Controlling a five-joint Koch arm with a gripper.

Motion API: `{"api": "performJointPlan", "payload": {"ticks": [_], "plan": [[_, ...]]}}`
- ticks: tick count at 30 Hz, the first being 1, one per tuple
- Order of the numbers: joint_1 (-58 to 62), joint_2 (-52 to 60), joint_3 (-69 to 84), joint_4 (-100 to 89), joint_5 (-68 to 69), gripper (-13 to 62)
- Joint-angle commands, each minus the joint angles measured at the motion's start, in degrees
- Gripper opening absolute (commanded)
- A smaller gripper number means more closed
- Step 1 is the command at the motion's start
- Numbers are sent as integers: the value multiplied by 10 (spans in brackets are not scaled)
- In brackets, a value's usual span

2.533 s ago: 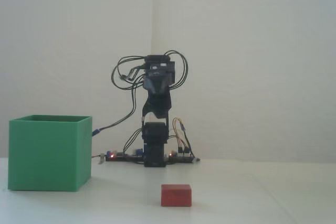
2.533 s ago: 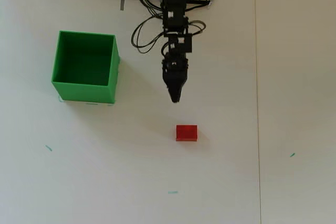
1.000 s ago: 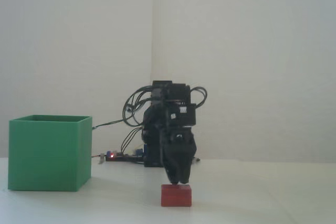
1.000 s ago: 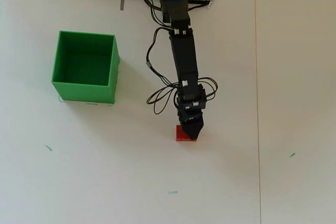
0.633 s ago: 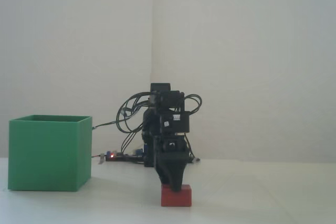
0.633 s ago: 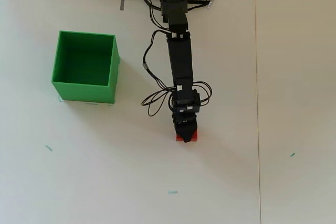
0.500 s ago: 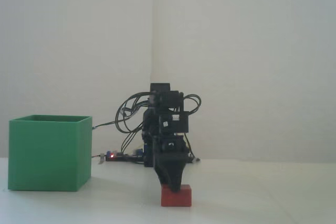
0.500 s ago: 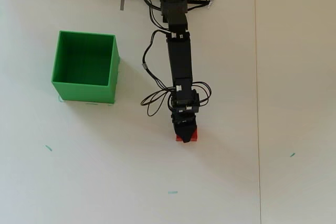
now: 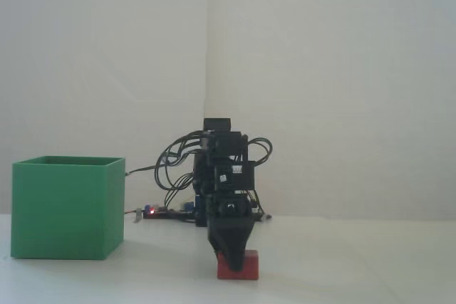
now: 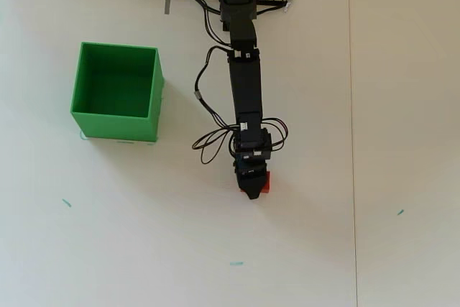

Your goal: Grasp a red block and put it in the green bin.

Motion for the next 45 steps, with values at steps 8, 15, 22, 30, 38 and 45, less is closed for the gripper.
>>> {"api": "performJointPlan", "payload": {"ticks": [8,15,22,30,38,45], "plan": [[11,-4,-12,52,62,62],[22,15,-12,72,70,37],[47,127,-16,75,69,37],[108,273,-26,75,67,37],[200,350,-26,75,35,37],[316,355,-45,66,-12,37]]}}
